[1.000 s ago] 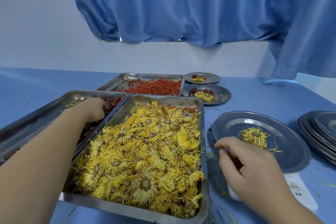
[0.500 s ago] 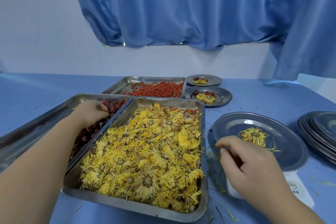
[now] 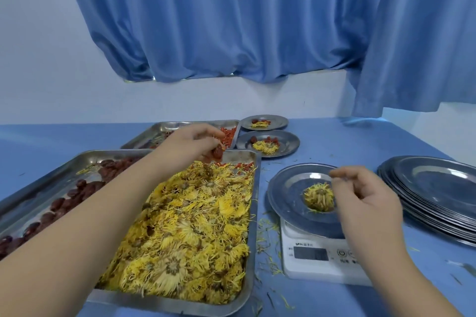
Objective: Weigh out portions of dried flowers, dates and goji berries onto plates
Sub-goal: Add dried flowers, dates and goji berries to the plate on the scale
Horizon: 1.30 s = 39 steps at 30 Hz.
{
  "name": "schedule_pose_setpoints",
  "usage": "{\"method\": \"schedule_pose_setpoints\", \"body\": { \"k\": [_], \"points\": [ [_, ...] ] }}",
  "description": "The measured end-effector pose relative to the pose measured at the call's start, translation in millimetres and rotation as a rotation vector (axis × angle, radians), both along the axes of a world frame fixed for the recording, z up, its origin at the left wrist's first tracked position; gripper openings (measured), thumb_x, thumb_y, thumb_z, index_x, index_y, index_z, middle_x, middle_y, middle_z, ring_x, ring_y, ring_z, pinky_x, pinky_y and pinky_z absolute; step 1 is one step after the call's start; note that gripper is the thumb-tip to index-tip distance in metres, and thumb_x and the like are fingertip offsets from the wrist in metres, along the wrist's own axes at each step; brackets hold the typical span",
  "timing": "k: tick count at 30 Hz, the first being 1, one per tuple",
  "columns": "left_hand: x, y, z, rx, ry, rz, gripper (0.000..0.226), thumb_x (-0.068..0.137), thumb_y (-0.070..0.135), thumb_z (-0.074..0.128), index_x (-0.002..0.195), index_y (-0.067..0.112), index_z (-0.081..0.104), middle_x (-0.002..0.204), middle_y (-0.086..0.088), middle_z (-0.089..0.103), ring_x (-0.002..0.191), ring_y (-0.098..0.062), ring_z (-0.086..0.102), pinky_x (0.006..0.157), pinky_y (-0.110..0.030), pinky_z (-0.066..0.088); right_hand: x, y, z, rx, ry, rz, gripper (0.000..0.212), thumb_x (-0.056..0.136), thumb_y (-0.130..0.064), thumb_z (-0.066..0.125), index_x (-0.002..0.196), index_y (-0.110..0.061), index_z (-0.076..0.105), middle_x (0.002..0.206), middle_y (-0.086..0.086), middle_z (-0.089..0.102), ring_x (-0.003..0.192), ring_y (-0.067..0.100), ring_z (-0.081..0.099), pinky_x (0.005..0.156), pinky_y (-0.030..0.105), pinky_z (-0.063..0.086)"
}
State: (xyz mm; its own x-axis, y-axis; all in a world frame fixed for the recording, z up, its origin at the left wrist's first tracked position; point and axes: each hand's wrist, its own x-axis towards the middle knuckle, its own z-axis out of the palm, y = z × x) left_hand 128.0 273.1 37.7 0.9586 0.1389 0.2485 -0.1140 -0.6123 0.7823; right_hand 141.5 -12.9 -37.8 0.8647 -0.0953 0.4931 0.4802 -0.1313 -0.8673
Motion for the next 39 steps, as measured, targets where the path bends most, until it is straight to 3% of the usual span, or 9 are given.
{"method": "schedule_pose_setpoints", "body": {
  "k": [5, 10, 15, 18, 21, 25, 32, 36, 39],
  "points": [
    [25.9, -65.1, -6.4, 0.124, 0.037, -0.170, 0.020, 0.091, 0.021, 0.061, 0.104, 0.034, 0.068, 0.089, 0.017, 0.070, 0.078, 0.004, 0.065, 0.067, -0.015, 0.052, 14.0, -18.0, 5.4, 0.207, 0.078, -0.107, 0.016, 0.079, -0.018, 0.055, 0.079, -0.030, 0.066, 0.059, 0.006, 0.046, 0.052, 0.018, 0.042, 0.053, 0.032, 0.037],
    [49.3, -107.3, -20.0, 0.200, 0.107, -0.264, 0.033, 0.087, 0.004, 0.061, 0.114, 0.020, 0.066, 0.115, 0.004, 0.068, 0.106, -0.005, 0.062, 0.079, -0.005, 0.047, 16.7, -23.4, 8.3, 0.262, 0.125, -0.126, 0.018, 0.070, -0.025, 0.052, 0.078, -0.031, 0.066, 0.056, 0.005, 0.044, 0.049, 0.016, 0.040, 0.050, 0.029, 0.035],
    [65.9, -120.6, -24.8, 0.314, 0.190, -0.321, 0.038, 0.084, 0.011, 0.068, 0.119, 0.025, 0.065, 0.110, 0.014, 0.065, 0.096, 0.004, 0.062, 0.072, -0.004, 0.046, 16.0, -22.8, 7.5, 0.206, 0.133, -0.100, 0.017, 0.077, -0.018, 0.053, 0.078, -0.031, 0.064, 0.053, -0.002, 0.043, 0.046, 0.012, 0.038, 0.048, 0.026, 0.034],
    [72.1, -114.9, -18.2, 0.331, 0.214, -0.343, 0.035, 0.084, 0.020, 0.071, 0.117, 0.031, 0.064, 0.108, 0.018, 0.063, 0.094, 0.008, 0.059, 0.079, -0.010, 0.045, 16.6, -19.4, 4.8, 0.200, 0.133, -0.091, 0.023, 0.083, -0.008, 0.054, 0.075, -0.027, 0.064, 0.051, -0.005, 0.041, 0.043, 0.007, 0.036, 0.042, 0.017, 0.032],
    [76.7, -102.7, -11.0, 0.273, 0.175, -0.296, 0.024, 0.086, 0.027, 0.069, 0.109, 0.035, 0.067, 0.109, 0.014, 0.066, 0.095, 0.003, 0.061, 0.079, -0.012, 0.044, 17.6, -8.0, 9.7, 0.303, 0.203, -0.031, 0.026, 0.085, -0.007, 0.054, 0.074, -0.027, 0.066, 0.051, 0.000, 0.042, 0.046, 0.013, 0.038, 0.043, 0.025, 0.034],
    [81.6, -71.9, -0.1, 0.246, 0.134, -0.219, 0.016, 0.091, 0.028, 0.063, 0.104, 0.035, 0.069, 0.089, 0.017, 0.072, 0.077, 0.006, 0.065, 0.068, -0.012, 0.047, 38.5, 8.5, 34.0, 0.494, 0.330, 0.150, 0.023, 0.086, -0.004, 0.051, 0.076, -0.018, 0.065, 0.046, -0.002, 0.043, 0.039, 0.012, 0.038, 0.037, 0.024, 0.032],
    [103.1, 18.0, 17.5, 0.224, -0.005, 0.174, 0.014, 0.091, 0.024, 0.059, 0.093, 0.032, 0.070, 0.087, 0.007, 0.070, 0.076, -0.008, 0.062, 0.065, -0.024, 0.043, 99.1, 15.9, 75.9, 0.320, 0.460, 0.296, 0.011, 0.086, -0.009, 0.055, 0.082, -0.012, 0.065, 0.057, -0.003, 0.054, 0.047, 0.012, 0.043, 0.044, 0.025, 0.035],
    [125.1, 61.4, 17.6, 0.264, 0.092, 0.259, 0.012, 0.093, 0.023, 0.057, 0.096, 0.027, 0.068, 0.088, -0.006, 0.071, 0.077, -0.023, 0.065, 0.073, -0.037, 0.052, 117.8, 19.0, 75.7, 0.367, 0.514, 0.430, 0.009, 0.087, -0.011, 0.056, 0.085, -0.011, 0.064, 0.059, -0.002, 0.056, 0.050, 0.011, 0.042, 0.044, 0.022, 0.034],
    [146.9, 78.1, 6.7, 0.373, 0.174, 0.291, 0.010, 0.093, 0.028, 0.057, 0.094, 0.027, 0.067, 0.095, -0.003, 0.069, 0.082, -0.019, 0.064, 0.080, -0.037, 0.051, 126.2, 20.8, 68.4, 0.323, 0.521, 0.477, 0.010, 0.087, -0.012, 0.056, 0.082, -0.011, 0.065, 0.057, -0.003, 0.056, 0.049, 0.011, 0.042, 0.044, 0.022, 0.034]
  ]
}}
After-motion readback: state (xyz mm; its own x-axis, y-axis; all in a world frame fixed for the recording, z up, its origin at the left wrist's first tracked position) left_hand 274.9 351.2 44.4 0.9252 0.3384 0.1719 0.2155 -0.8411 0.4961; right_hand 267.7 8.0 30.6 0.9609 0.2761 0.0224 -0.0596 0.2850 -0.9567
